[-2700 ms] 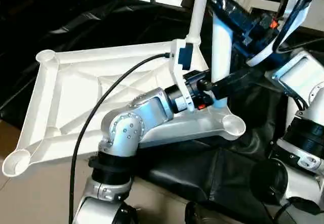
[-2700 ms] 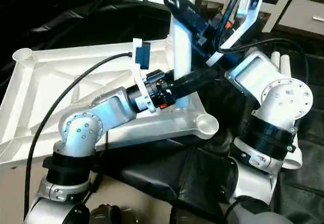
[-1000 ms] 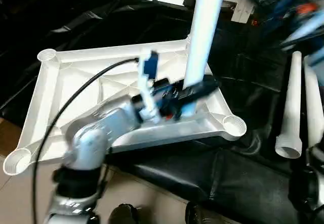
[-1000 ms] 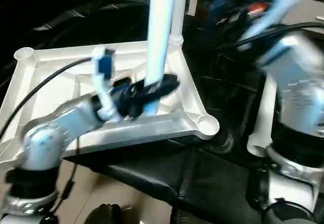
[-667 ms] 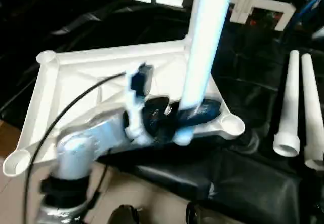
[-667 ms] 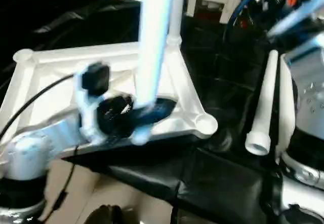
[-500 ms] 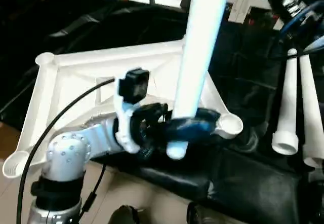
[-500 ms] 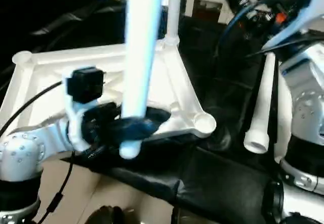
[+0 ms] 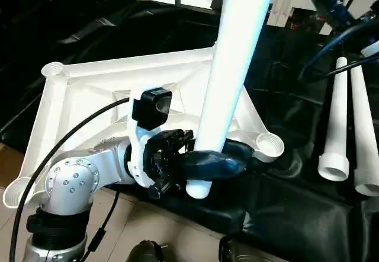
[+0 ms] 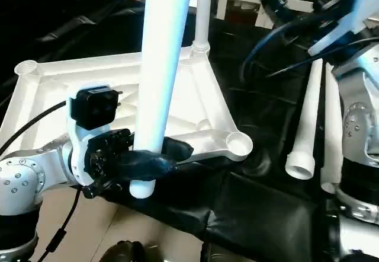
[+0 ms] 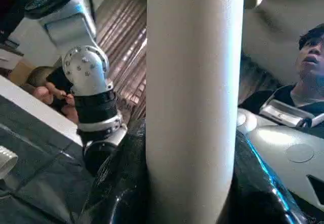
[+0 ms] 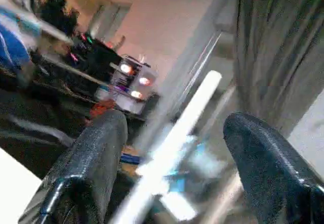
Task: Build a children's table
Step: Insert table leg to table base
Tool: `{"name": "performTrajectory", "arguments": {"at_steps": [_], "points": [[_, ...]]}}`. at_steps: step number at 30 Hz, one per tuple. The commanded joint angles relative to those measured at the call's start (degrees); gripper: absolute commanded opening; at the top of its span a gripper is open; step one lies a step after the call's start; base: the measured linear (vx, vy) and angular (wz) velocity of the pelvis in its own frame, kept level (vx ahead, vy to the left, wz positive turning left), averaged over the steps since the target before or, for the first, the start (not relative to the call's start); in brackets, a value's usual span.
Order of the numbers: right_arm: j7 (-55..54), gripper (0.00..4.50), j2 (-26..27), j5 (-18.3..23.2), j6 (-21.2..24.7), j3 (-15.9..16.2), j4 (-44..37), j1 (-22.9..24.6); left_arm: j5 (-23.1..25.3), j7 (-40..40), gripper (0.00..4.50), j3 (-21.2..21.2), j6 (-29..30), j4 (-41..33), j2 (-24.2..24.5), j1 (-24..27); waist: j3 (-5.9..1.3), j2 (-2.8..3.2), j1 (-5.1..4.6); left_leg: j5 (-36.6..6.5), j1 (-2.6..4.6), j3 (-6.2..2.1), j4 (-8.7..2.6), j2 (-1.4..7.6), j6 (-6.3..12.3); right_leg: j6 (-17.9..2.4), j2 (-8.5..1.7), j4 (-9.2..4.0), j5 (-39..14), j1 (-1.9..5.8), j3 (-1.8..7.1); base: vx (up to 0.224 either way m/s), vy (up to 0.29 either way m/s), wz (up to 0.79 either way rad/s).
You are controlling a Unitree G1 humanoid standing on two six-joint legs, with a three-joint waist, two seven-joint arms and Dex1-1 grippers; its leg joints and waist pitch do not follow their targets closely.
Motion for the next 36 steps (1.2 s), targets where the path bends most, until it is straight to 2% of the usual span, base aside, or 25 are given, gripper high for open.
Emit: {"name": "performTrajectory", "arguments": {"at_steps": [1, 2, 3, 4, 5, 6, 7, 8, 9, 11, 12, 14, 15, 18, 19, 20, 22, 23, 25, 28, 30, 32, 34, 35, 36], "points": [[-0.4, 3.38, -4.0, -10.3, -12.2, 2.5, 1.6, -0.8, 2.6, 0.9, 1.41, -0.9, -1.9, -0.7, 0.1, -0.7, -5.45, -0.5, -0.01, -3.3, 0.44, 0.74, -2.86, -0.54, 4.88, -14.0, -0.98, -3.06, -5.4, 4.81, 1.54, 0.0, 0.0, 0.0], [-0.9, 3.38, -6.0, -14.6, -17.0, 3.9, 2.9, -1.2, 6.0, 3.1, 1.41, -1.6, -3.6, 0.3, -0.1, -1.2, -5.3, -0.42, -0.16, -4.2, 0.53, 0.85, -2.69, -0.63, 4.58, -13.3, -0.88, -3.46, -7.1, 4.75, 1.48, 0.0, 0.0, 0.0], [-1.1, 3.38, -7.3, -17.2, -19.9, 4.7, 3.8, -1.5, 8.4, 4.6, 1.41, -2.1, -4.7, 1.0, -0.3, -1.6, -5.34, -0.37, -0.07, -4.4, 0.57, 0.84, -2.68, -0.63, 4.67, -13.2, -1.05, -3.37, -7.3, 4.84, 1.58, 0.0, 0.0, 0.0], [-2.2, 3.38, -8.9, -20.6, -22.3, 5.9, 5.0, -1.9, 13.8, 6.9, 1.41, -3.7, -7.4, 2.6, 0.2, -2.5, -5.2, -0.35, -0.15, -4.7, 0.42, 0.64, -2.79, -0.57, 4.93, -12.5, -1.02, -3.62, -8.7, 4.87, 1.49, 0.0, 0.0, 0.0], [-3.2, 3.38, -10.1, -23.2, -24.4, 6.9, 6.3, -2.2, 18.5, 9.2, 1.41, -5.3, -9.2, 4.5, 1.0, -3.7, -5.29, -0.41, -0.33, -5.1, 0.6, 0.78, -2.66, -0.72, 5.08, -12.3, -0.79, -3.53, -8.7, 4.86, 1.49, 0.0, 0.0, 0.0], [-3.2, 3.38, -10.1, -23.2, -24.4, 6.9, 6.3, -2.2, 18.5, 9.2, 1.41, -5.3, -9.2, 4.5, 1.0, -3.7, -5.33, -0.25, -0.3, -4.9, 0.63, 0.63, -2.67, -0.61, 5.25, -12.1, -0.94, -3.54, -8.8, 4.8, 1.48, 0.0, 0.0, 0.0], [-4.0, 3.55, -11.2, -26.1, -27.3, 8.5, 9.1, -2.6, 23.9, 11.6, 1.41, -6.6, -11.9, 7.1, 2.2, -5.6, -5.46, -0.45, -0.51, -5.0, 0.5, 0.56, -2.62, -0.66, 5.66, -12.0, -0.96, -3.48, -8.8, 4.98, 1.45, 0.0, 0.0, 0.0], [-4.0, 3.73, -11.3, -26.3, -27.6, 8.6, 9.4, -2.6, 24.0, 11.7, 1.4, -6.5, -11.9, 7.3, 2.2, -5.7, -5.45, -0.4, -0.61, -5.1, 0.48, 0.61, -2.54, -0.75, 5.68, -12.2, -0.89, -3.39, -8.6, 5.0, 1.47, 0.0, 0.0, 0.0], [-2.8, 3.73, -11.4, -26.4, -29.7, 9.6, 11.8, -2.8, 24.4, 15.5, 1.4, -4.6, -11.4, 9.3, 2.0, -7.9, -5.56, -0.4, -0.8, -4.9, 0.34, 0.64, -2.46, -0.82, 5.87, -13.1, -0.93, -3.15, -7.4, 5.1, 1.5, 0.0, 0.0, 0.0], [-2.9, 3.76, -11.4, -26.6, -30.2, 9.7, 12.1, -2.9, 24.5, 15.6, 1.4, -4.5, -11.4, 9.5, 2.0, -8.0, -5.76, -0.69, -0.88, -4.9, 0.18, 0.6, -2.35, -0.96, 6.23, -14.2, -0.85, -2.93, -5.8, 5.38, 1.55, 0.0, 0.0, 0.0], [-4.8, 4.13, -11.8, -29.4, -34.2, 10.4, 14.6, -3.4, 25.3, 17.7, 1.4, -3.4, -11.1, 10.7, 1.8, -9.0, -5.84, -0.79, -0.85, -4.1, 0.14, 0.63, -2.18, -0.79, 7.06, -15.1, -0.93, -2.76, -4.3, 5.18, 1.57, 0.0, 0.0, 0.0], [-6.2, 4.16, -12.1, -31.2, -35.6, 10.6, 15.4, -3.4, 25.7, 18.6, 1.4, -3.0, -11.0, 11.2, 1.8, -9.3, -5.87, -0.71, -0.79, -4.0, 0.25, 0.69, -2.1, -0.91, 7.32, -15.4, -0.84, -2.77, -4.1, 5.12, 1.55, 0.0, 0.0, 0.0], [-9.5, 4.17, -13.3, -36.6, -37.7, 12.5, 18.1, -3.9, 26.7, 18.1, 1.4, -3.2, -10.7, 11.3, 2.9, -9.6, -5.82, -0.86, -0.71, -3.7, 0.15, 0.59, -2.12, -0.87, 7.62, -15.7, -0.85, -2.73, -4.4, 5.2, 1.44, 0.0, 0.0, 0.0], [-11.4, 4.16, -13.9, -39.8, -39.4, 14.0, 20.8, -4.7, 27.7, 17.2, 1.4, -4.0, -10.2, 11.2, 4.0, -9.7, -5.75, -0.76, -0.81, -4.5, 0.26, 0.59, -2.1, -0.88, 7.44, -15.5, -0.83, -2.74, -6.1, 5.03, 1.37, 0.0, 0.0, 0.0], [-12.4, 4.16, -13.9, -41.0, -40.6, 14.5, 21.6, -5.3, 28.0, 17.5, 1.4, -4.2, -9.8, 11.2, 4.3, -9.7, -5.73, -1.11, -0.92, -5.4, 0.32, 0.72, -2.07, -0.87, 7.45, -15.2, -0.77, -2.86, -7.2, 4.95, 1.36, 0.0, 0.0, 0.0], [-13.0, 4.16, -13.8, -41.6, -41.3, 14.7, 22.1, -5.7, 28.1, 17.8, 1.4, -4.3, -9.6, 11.2, 4.4, -9.8, -5.66, -0.94, -0.82, -5.9, 0.34, 0.72, -2.06, -0.81, 7.28, -15.1, -0.85, -2.85, -7.9, 4.83, 1.41, 0.0, 0.0, 0.0], [-15.6, 4.16, -13.7, -45.2, -44.0, 16.0, 25.3, -8.4, 28.7, 18.4, 1.4, -5.1, -7.8, 11.2, 5.5, -10.2, -5.65, -0.92, -0.87, -6.5, 0.39, 0.68, -1.97, -0.75, 6.95, -14.8, -0.82, -2.68, -8.5, 4.65, 1.33, 0.0, 0.0, 0.0], [-15.6, 4.16, -13.7, -45.2, -44.1, 16.0, 25.4, -8.4, 28.7, 18.4, 1.4, -5.1, -7.8, 11.2, 5.5, -10.2, -5.67, -0.9, -0.93, -6.6, 0.31, 0.66, -1.92, -0.78, 6.78, -14.8, -0.82, -2.58, -8.7, 4.67, 1.29, 0.0, 0.0, 0.0], [-19.0, 4.16, -13.8, -48.9, -47.7, 18.0, 29.4, -11.3, 29.5, 18.8, 1.4, -5.9, -6.8, 11.3, 6.2, -10.5, -5.52, -0.89, -1.04, -8.2, 0.44, 0.75, -1.84, -0.84, 6.13, -14.1, -0.82, -2.8, -10.8, 4.47, 1.32, 0.0, 0.0, 0.0], [-21.9, 4.16, -13.7, -51.8, -50.4, 19.7, 32.5, -13.7, 30.2, 18.9, 1.4, -6.4, -5.8, 11.6, 6.6, -10.8, -5.57, -0.88, -1.08, -8.4, 0.32, 0.7, -1.76, -0.96, 5.32, -13.4, -0.69, -2.63, -11.0, 4.45, 1.29, 0.0, 0.0, 0.0], [-23.1, 4.16, -13.5, -53.9, -50.3, 20.9, 34.8, -15.1, 30.8, 18.5, 1.4, -7.1, -5.8, 11.7, 6.9, -11.0, -5.64, -0.95, -1.13, -8.0, 0.22, 0.72, -1.67, -1.07, 5.39, -13.5, -0.57, -2.48, -10.0, 4.47, 1.28, 0.0, 0.0, 0.0], [-23.2, 4.16, -13.4, -54.2, -50.3, 21.3, 35.6, -15.6, 31.0, 18.3, 1.4, -7.2, -5.9, 11.7, 7.0, -11.0, -5.71, -1.0, -1.12, -7.8, 0.14, 0.74, -1.61, -1.12, 5.81, -13.7, -0.57, -2.41, -8.9, 4.6, 1.35, 0.0, 0.0, 0.0], [-23.9, 4.16, -13.5, -56.8, -50.1, 23.2, 38.9, -16.9, 31.0, 17.9, 1.4, -7.4, -5.6, 11.2, 7.1, -11.2, -5.84, -0.99, -1.13, -6.9, 0.06, 0.71, -1.54, -1.09, 6.33, -14.5, -0.53, -2.19, -7.4, 4.58, 1.26, 0.0, 0.0, 0.0], [-24.9, 4.16, -13.7, -59.7, -49.4, 25.1, 42.5, -18.1, 31.9, 16.8, 1.4, -8.7, -5.3, 10.2, 8.4, -11.1, -5.91, -1.19, -1.17, -6.9, 0.03, 0.73, -1.46, -1.12, 6.41, -14.7, -0.54, -2.15, -7.2, 4.64, 1.27, 0.0, 0.0, 0.0], [-25.1, 4.16, -13.7, -60.2, -49.4, 25.5, 43.2, -18.3, 32.3, 16.6, 1.4, -9.1, -5.4, 9.9, 8.8, -11.1, -5.85, -1.28, -1.22, -6.9, 0.0, 0.79, -1.42, -1.15, 6.49, -14.9, -0.55, -2.16, -7.4, 4.59, 1.28, 0.0, 0.0, 0.0]]}}
